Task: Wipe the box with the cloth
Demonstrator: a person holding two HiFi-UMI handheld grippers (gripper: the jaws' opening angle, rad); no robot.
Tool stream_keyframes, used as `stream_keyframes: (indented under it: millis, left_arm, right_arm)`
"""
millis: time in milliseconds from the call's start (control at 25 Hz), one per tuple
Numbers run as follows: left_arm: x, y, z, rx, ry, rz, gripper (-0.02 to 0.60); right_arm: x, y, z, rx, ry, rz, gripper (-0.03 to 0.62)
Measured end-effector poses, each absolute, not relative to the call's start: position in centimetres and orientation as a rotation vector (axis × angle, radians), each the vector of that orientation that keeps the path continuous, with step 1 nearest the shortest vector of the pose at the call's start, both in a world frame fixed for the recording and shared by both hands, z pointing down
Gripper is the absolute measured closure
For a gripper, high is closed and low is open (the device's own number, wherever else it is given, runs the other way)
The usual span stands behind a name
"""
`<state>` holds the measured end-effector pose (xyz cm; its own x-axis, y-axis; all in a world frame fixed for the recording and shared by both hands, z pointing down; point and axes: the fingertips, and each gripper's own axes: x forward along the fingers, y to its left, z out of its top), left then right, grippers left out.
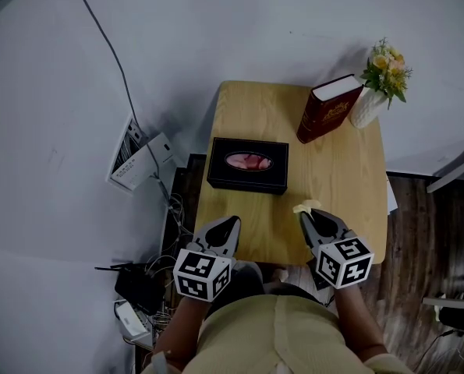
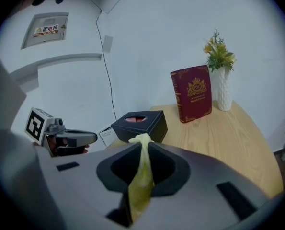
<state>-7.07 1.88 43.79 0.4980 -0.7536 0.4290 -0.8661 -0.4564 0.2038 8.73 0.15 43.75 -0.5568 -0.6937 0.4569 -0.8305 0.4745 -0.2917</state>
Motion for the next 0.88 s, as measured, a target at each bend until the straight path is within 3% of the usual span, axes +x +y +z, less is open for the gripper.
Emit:
stream_keyframes:
  millis: [880]
  left_arm:
    - [-6.5, 2.0, 44.3, 2.304, -1.387, 0.413, 0.560]
  right_arm:
    - [9.7, 2.2, 45.3, 1.313, -2.459, 0.869, 0.540]
